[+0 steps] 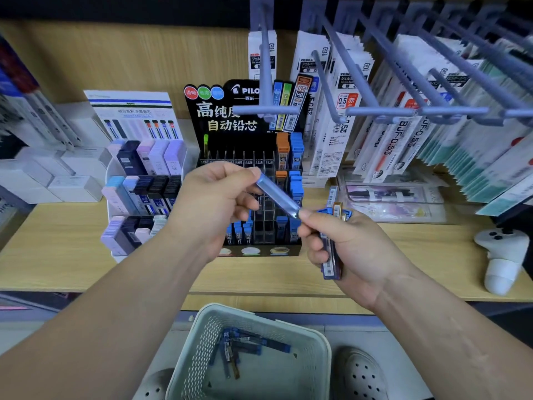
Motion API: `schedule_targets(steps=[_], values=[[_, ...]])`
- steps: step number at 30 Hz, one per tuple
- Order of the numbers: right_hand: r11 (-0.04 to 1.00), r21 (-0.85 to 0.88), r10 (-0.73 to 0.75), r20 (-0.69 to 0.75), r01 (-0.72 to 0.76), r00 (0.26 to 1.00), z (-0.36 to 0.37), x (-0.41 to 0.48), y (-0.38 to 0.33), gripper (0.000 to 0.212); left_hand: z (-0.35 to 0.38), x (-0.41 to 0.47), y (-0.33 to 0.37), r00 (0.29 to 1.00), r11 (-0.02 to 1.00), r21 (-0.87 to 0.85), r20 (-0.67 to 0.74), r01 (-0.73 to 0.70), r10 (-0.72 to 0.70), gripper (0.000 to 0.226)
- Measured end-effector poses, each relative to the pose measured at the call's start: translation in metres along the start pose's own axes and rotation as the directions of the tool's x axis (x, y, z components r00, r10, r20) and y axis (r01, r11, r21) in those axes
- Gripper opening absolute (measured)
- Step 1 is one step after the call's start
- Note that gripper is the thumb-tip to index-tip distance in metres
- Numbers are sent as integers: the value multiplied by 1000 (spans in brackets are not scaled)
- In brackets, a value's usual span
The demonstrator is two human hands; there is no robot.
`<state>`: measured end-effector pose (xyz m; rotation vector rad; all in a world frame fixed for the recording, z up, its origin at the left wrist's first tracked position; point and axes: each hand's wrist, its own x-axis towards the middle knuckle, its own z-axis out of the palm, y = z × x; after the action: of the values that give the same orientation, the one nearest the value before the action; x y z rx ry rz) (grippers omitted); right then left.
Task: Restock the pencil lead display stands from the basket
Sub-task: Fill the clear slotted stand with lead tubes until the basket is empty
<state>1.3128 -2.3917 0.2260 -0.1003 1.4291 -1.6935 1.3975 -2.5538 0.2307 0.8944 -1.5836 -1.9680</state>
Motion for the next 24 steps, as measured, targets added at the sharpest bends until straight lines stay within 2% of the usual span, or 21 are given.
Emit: schedule_targets(steps=[4,7,8,10,12,15,18,20,24], values=[[1000,12,-12,-8,13,1000,0,1,1,7,3,-2,0,999,999,14,25,-32,31,17],[999,49,19,2,-19,1000,0,1,1,8,5,-4,0,993,999,-30,107,-36,39,5],[996,79,32,11,-33,999,-1,2,1,8,5,-5,1,987,996,-84,160,-14,27,7],[988,139,60,40,-65,997,-2,2,0,13,4,-5,2,958,982,-184,286,44,10,29],[979,175,89,67,-100,994,-3,1,-1,21,4,-5,2,929,979,-199,368,37,39,35],[978,165,121,65,-131,990,-3,1,0,23,4,-3,1,935,988,-146,342,-46,94,27],[980,166,120,-33,-113,992,-5,4,1,13,0,1,-1,962,986,-42,215,-163,168,12],[979,182,105,-91,-88,990,-8,5,-1,12,-3,5,-2,962,960,141,162,-242,219,3],[981,179,86,-91,-69,992,-13,3,-5,16,-3,6,-10,959,846,465,221,-262,175,10]])
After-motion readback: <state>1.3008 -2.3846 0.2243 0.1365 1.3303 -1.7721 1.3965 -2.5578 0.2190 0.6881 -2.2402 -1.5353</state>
